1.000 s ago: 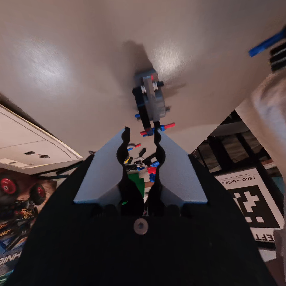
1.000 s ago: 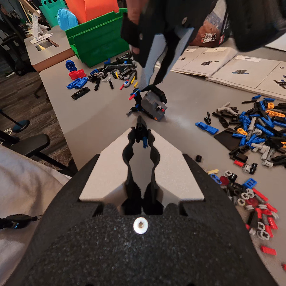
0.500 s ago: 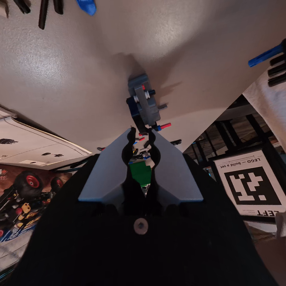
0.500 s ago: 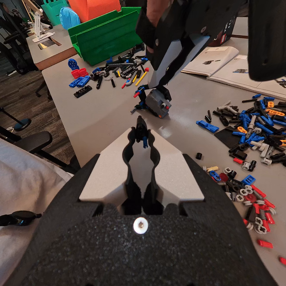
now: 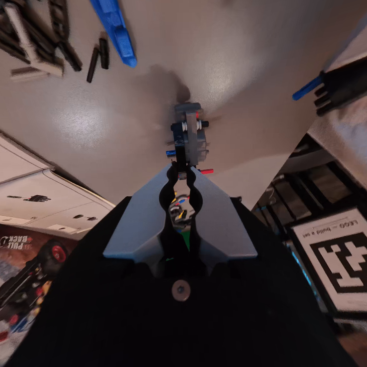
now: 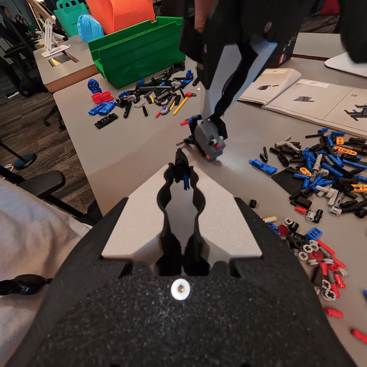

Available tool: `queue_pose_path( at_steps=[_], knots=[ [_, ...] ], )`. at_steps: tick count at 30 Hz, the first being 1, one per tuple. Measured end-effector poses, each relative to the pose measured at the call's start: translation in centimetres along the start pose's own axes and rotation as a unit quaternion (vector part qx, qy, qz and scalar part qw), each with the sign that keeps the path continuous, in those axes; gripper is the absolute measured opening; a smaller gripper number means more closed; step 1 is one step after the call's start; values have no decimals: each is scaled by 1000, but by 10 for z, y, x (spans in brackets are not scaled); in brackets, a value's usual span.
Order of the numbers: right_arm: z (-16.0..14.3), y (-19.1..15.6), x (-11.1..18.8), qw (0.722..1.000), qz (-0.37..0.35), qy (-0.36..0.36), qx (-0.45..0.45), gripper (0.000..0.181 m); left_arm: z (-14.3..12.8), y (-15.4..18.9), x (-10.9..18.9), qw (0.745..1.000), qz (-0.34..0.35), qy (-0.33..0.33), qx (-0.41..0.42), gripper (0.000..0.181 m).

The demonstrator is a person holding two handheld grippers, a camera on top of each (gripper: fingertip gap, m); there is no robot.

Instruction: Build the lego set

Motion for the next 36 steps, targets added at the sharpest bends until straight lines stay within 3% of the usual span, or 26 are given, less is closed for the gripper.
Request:
queue_pose_path(
  at_steps=[3, 6, 8, 10, 14, 16, 19, 22, 27, 30, 33, 36],
  knots=[
    [4, 2, 2, 1000, -15, 15, 8, 15, -1, -4, 14, 990, -26, 129, 46, 7],
    [13, 5, 7, 998, -38, 41, 14, 15, -4, -12, 41, 930, -88, 335, 127, 6],
    [24, 9, 13, 996, -56, 72, 15, 15, -7, -12, 61, 843, -142, 493, 165, 7],
    [37, 11, 19, 993, -64, 100, 14, 15, -15, -6, 75, 729, -200, 630, 178, 7],
    [63, 10, 27, 989, -37, 145, -13, 15, -26, 11, 65, 549, -233, 776, 203, 7],
    [71, 9, 22, 987, -14, 154, -40, 15, -21, 21, 58, 492, -238, 809, 216, 7],
    [77, 6, 9, 982, 15, 170, -80, 15, -18, 31, 55, 437, -200, 843, 241, 7],
    [81, 3, 4, 973, 34, 197, -115, 15, -23, 38, 57, 416, -136, 857, 271, 7],
    [80, -2, -2, 976, 28, 190, -99, 15, -36, 38, 47, 418, -51, 851, 315, 7],
    [81, -6, -6, 985, 4, 169, -34, 15, -29, 36, 36, 464, -43, 823, 325, 7],
    [79, -16, -13, 986, -39, 111, 118, 15, -28, 33, 28, 516, -48, 789, 331, 7],
    [69, -26, -25, 940, -96, 33, 325, 15, -30, 34, 28, 552, -62, 768, 320, 7]
  ],
)
Point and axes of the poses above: each gripper's, where its closed fingertips meet, x back along the fingers, z out of its top, y = z × x across the jaws, the point moved 2 cm from there along x, back along the fingers, and after that the axes turned 2 degrees about -y, right-handed, at the moved point
